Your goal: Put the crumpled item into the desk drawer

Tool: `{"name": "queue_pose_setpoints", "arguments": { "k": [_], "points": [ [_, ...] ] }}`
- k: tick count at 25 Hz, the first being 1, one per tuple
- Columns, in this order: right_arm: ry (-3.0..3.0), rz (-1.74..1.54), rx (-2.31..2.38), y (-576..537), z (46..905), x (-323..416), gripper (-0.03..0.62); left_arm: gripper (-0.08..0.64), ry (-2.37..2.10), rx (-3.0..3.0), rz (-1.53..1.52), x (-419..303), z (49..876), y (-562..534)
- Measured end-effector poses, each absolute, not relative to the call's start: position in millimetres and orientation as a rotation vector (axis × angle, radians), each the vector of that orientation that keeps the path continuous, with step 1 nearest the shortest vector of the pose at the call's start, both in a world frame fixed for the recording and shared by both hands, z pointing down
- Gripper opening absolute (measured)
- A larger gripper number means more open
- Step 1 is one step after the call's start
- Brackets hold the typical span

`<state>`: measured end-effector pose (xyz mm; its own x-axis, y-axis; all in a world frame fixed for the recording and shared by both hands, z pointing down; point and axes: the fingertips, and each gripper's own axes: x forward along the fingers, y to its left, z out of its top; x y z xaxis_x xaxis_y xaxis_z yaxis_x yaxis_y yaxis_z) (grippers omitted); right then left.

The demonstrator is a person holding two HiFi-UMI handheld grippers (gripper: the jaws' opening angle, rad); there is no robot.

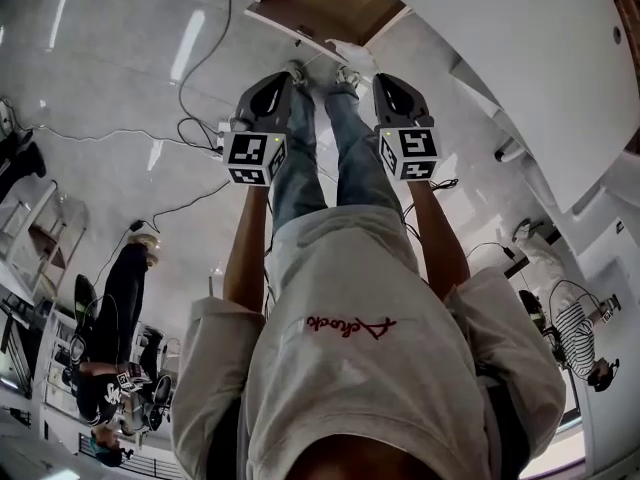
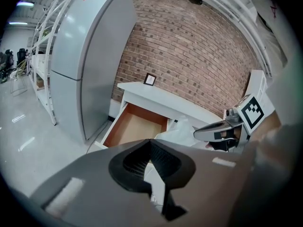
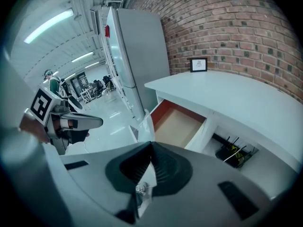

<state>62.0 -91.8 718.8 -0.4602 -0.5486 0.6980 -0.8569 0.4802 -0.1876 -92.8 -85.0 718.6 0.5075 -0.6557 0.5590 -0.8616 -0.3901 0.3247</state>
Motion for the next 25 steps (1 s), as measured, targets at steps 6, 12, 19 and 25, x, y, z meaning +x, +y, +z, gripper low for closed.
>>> {"name": "queue_pose_setpoints", "arguments": {
  "k": [6,12,19,25],
  "points": [
    [-2.147,0.739,1.160,-90,734,63,0.012,0.009,-1.241,2.180,0.434,-89,723,-89],
    [-2.170,0.741,1.172,-120,753,50,0.012,0.009,-1.244,2.207,0.430,-88,728,-97],
    [-2.184,0.750,1.175,-170,783,26,0.012,0.009,-1.231,2.179,0.431,-92,751,-85],
    [-2.197,0.726,1.148,-206,811,6,0.012,0.009,-1.252,2.145,0.395,-96,766,-79]
  ]
}}
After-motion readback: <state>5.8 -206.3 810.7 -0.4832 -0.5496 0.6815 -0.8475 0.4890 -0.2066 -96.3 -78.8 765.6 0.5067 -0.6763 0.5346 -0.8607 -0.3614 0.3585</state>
